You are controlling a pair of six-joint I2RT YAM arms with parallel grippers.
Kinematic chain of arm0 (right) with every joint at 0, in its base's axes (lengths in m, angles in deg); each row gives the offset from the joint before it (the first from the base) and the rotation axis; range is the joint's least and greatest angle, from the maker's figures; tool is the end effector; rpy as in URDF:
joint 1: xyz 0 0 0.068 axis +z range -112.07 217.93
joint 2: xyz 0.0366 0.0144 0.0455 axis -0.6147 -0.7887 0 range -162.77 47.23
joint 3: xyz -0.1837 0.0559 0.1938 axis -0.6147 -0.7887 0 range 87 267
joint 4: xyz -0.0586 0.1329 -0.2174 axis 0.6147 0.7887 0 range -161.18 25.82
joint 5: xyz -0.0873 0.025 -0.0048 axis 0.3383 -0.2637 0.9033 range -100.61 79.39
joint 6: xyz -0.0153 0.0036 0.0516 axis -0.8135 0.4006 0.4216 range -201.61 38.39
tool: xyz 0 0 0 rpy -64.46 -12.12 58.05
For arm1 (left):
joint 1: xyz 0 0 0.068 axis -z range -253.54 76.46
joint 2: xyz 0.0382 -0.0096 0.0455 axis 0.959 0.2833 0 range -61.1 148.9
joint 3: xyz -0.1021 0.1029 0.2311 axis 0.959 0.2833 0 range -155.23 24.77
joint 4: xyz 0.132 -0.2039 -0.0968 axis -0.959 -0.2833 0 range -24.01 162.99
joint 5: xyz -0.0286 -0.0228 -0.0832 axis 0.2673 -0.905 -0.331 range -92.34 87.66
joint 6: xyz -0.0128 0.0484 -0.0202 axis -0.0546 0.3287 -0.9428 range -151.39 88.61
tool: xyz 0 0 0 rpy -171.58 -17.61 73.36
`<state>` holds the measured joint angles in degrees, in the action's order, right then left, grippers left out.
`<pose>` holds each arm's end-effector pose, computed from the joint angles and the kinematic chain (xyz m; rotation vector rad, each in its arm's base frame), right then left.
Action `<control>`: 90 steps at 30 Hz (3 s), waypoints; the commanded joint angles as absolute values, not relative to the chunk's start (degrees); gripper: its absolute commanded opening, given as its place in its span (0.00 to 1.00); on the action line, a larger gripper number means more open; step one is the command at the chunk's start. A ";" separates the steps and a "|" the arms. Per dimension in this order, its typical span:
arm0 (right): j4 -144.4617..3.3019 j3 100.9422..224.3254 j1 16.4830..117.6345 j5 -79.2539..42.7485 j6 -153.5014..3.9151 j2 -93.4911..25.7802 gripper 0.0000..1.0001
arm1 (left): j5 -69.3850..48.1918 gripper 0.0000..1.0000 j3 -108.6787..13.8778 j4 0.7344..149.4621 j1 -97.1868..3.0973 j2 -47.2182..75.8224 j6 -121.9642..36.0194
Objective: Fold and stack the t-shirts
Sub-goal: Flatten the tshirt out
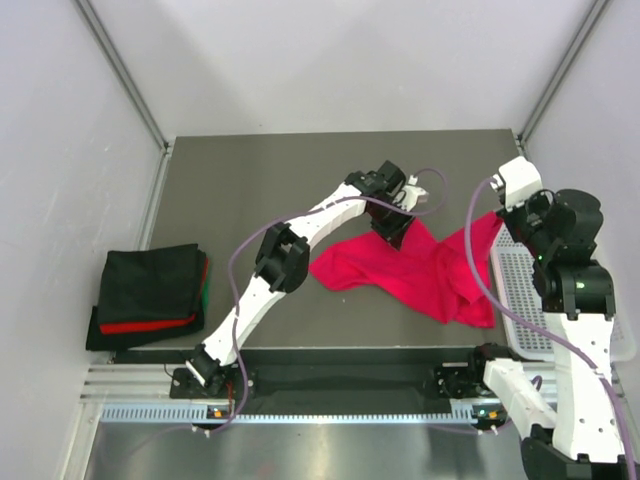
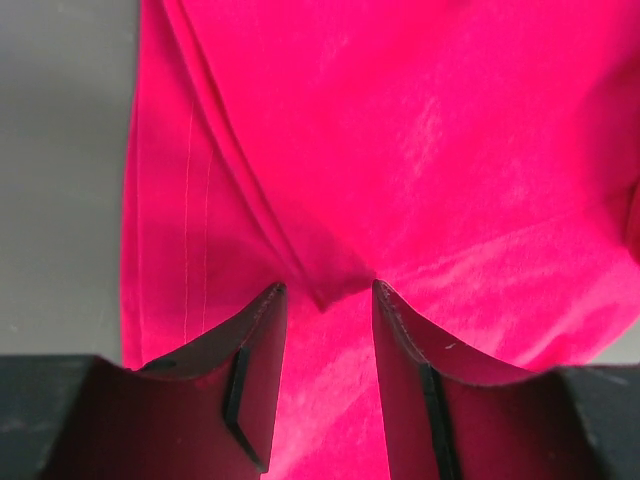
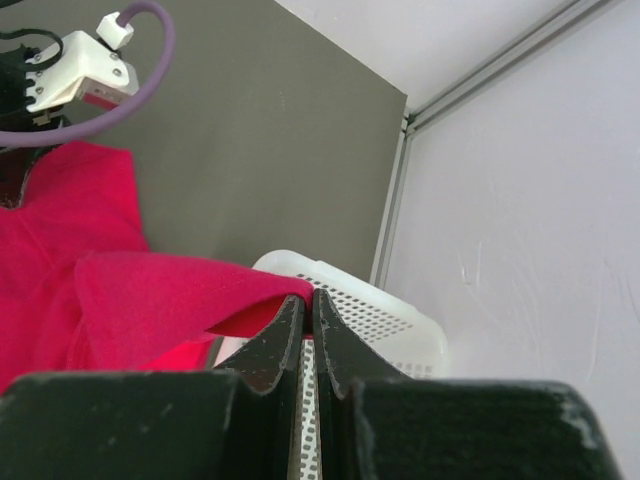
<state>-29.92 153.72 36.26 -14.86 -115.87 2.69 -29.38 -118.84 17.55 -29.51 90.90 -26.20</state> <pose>0.1397 -0.0016 0.4109 -0.5868 1.8266 -0.3537 0.3848 -0.3945 0.1662 1.2845 2.4351 -0.8358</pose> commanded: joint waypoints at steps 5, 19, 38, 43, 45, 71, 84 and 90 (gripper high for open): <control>-30.48 152.31 35.12 -15.01 -116.24 4.33 0.00 | -26.33 0.43 -122.10 17.89 -27.05 93.50 -26.47; -31.97 151.07 34.94 -14.83 -116.50 4.60 0.00 | -21.06 0.00 -120.17 16.57 -27.40 89.90 -24.28; -35.24 176.73 34.94 -19.49 -105.78 -10.26 0.00 | -13.61 0.00 -89.78 17.01 -48.14 24.62 -16.12; -33.47 179.11 34.94 -20.19 -110.08 -5.61 0.00 | -6.92 0.00 -84.75 15.17 -48.23 15.37 -11.01; -33.56 179.81 34.94 -18.79 -110.70 -3.50 0.00 | -4.46 0.00 -84.92 13.94 -48.23 11.95 -10.56; -31.18 199.22 35.03 -10.96 -115.09 12.51 0.00 | -2.07 0.00 -104.33 12.79 -55.00 -4.94 -10.30; -50.77 190.50 39.15 -10.25 -124.23 -0.67 0.00 | 7.60 0.00 -91.89 23.48 -54.91 -0.20 -0.02; -61.32 167.83 39.16 -12.90 -128.01 -3.83 0.00 | 9.18 0.00 -68.60 33.33 -55.00 2.79 1.91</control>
<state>-55.65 175.82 38.64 -12.68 -124.55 -0.91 6.13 -76.31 25.47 -54.63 0.46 -0.72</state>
